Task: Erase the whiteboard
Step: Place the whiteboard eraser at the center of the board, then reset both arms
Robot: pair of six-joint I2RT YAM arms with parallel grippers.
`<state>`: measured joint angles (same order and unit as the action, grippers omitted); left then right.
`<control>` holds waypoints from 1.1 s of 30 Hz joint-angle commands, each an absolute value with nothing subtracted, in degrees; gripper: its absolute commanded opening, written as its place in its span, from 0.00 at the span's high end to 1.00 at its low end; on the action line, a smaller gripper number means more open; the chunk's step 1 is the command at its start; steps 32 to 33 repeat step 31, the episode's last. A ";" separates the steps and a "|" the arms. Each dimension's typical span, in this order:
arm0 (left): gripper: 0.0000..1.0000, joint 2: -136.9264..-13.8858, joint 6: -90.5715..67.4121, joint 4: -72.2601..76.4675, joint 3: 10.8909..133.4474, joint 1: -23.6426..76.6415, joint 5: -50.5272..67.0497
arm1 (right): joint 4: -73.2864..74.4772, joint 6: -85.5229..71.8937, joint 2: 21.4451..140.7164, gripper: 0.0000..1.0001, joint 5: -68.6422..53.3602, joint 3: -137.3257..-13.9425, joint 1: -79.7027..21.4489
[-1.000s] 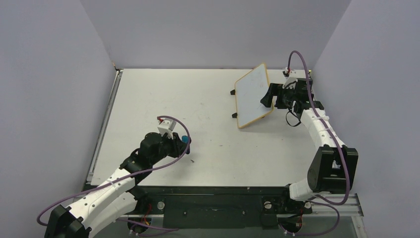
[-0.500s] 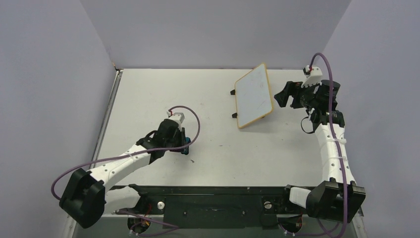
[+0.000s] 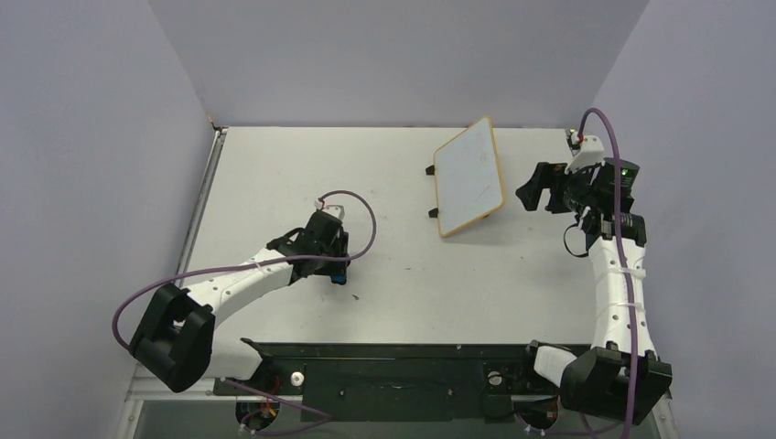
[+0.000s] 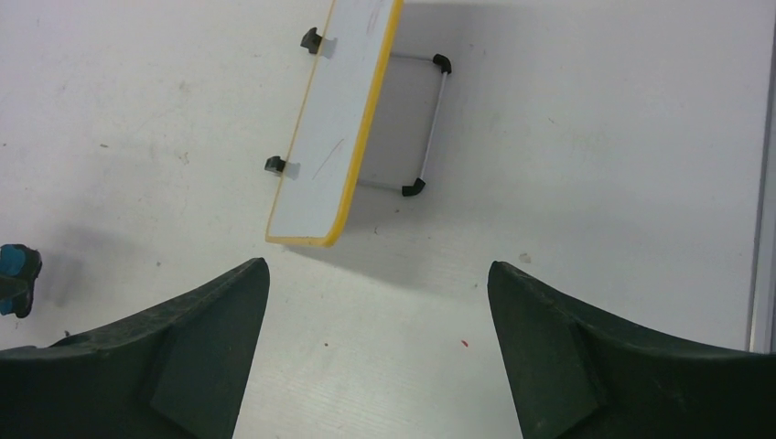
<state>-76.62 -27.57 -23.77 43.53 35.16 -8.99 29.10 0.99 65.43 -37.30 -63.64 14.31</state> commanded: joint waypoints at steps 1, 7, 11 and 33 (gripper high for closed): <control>0.55 -74.87 -25.71 -24.40 46.91 33.44 -8.38 | 31.66 3.31 62.14 0.15 -33.53 -65.38 14.76; 0.51 -73.15 -25.35 -24.78 46.62 32.86 -4.16 | 32.05 4.45 59.03 0.15 -33.21 -63.70 14.93; 0.49 -75.60 -26.47 -31.15 49.61 31.40 -5.37 | 32.04 3.62 58.90 0.15 -33.57 -63.01 14.94; 0.42 -50.06 -25.84 -25.61 47.67 19.94 -1.45 | 24.70 -9.23 53.22 0.12 -22.47 -58.02 15.37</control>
